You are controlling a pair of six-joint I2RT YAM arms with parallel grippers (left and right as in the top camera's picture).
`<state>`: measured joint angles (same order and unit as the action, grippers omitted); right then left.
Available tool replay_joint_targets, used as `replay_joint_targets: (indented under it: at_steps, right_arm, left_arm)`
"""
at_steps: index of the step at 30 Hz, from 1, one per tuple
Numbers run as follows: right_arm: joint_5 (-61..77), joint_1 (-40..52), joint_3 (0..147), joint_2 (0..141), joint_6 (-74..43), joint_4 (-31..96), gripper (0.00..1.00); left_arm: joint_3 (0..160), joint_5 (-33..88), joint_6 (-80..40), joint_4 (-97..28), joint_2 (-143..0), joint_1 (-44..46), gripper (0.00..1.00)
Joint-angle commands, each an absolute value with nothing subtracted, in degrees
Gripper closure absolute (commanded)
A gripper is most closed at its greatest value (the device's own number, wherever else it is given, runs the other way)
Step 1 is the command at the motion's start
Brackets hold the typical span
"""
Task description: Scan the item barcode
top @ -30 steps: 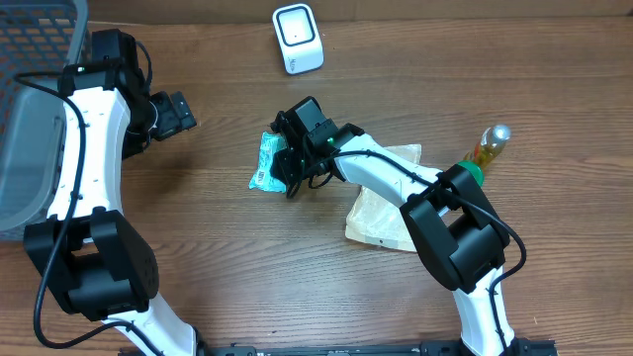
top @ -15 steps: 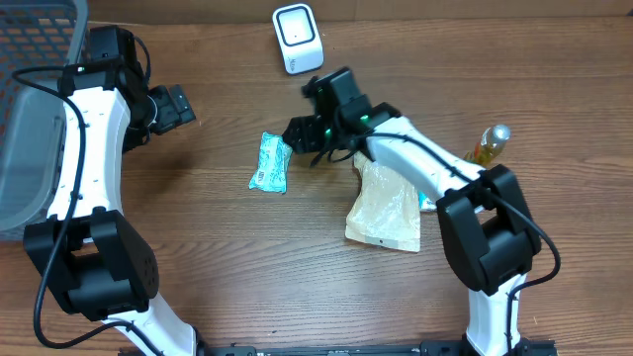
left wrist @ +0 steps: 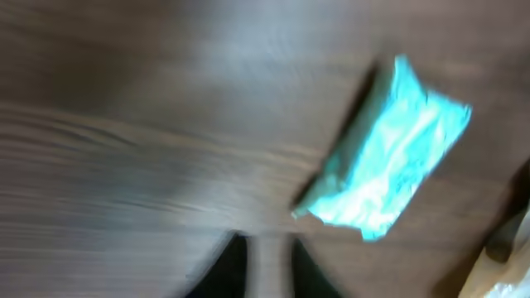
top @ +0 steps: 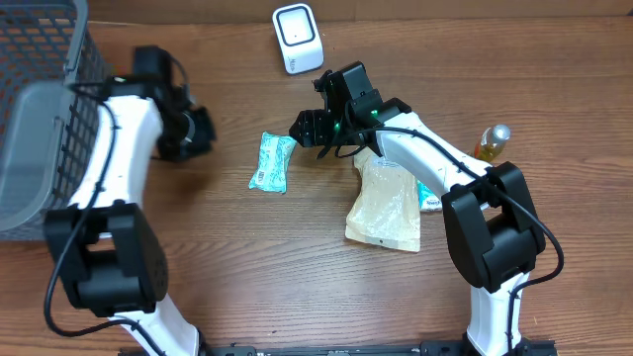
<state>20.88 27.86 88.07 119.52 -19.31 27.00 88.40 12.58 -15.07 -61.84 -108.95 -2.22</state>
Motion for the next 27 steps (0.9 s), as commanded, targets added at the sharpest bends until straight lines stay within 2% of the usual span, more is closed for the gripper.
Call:
replay_joint_targets:
  at_steps: [1, 2, 3, 5, 7, 14, 20, 27]
  right_arm:
    - [24.8, 28.0, 88.1, 119.1, -19.3, 26.7, 0.36]
    - [24.8, 28.0, 88.1, 119.1, -19.3, 26.6, 0.47]
    - [24.8, 28.0, 88.1, 119.1, -19.3, 26.4, 0.58]
    - [25.0, 28.0, 88.1, 119.1, -19.4, 25.8, 0.79]
    - [26.3, 28.1, 88.1, 119.1, -19.4, 24.9, 0.88]
    - [31.3, 28.6, 88.1, 120.4, -19.8, 21.7, 0.9]
    - [32.3, 30.3, 88.1, 123.9, -19.8, 19.7, 0.9]
    - [32.2, 32.0, 88.1, 129.2, -19.8, 14.3, 0.9]
  left_arm:
    - [85.9, 14.5, -13.5, -61.4, -109.2, 0.6, 0.64]
    - [85.9, 14.9, -13.8, -61.1, -109.2, 1.1, 0.86]
    - [85.9, 15.5, -14.5, -60.6, -109.2, 1.5, 0.96]
    - [85.9, 17.6, -14.6, -59.0, -109.4, 2.7, 0.96]
    - [85.8, 17.4, -14.6, -57.9, -109.6, 4.0, 0.96]
    - [85.8, 18.2, -14.6, -56.2, -114.1, 6.5, 0.96]
    - [85.9, 25.6, -10.0, -53.6, -120.8, 6.8, 0.96]
    - [85.9, 23.2, -9.1, -53.0, -121.7, 6.4, 0.96]
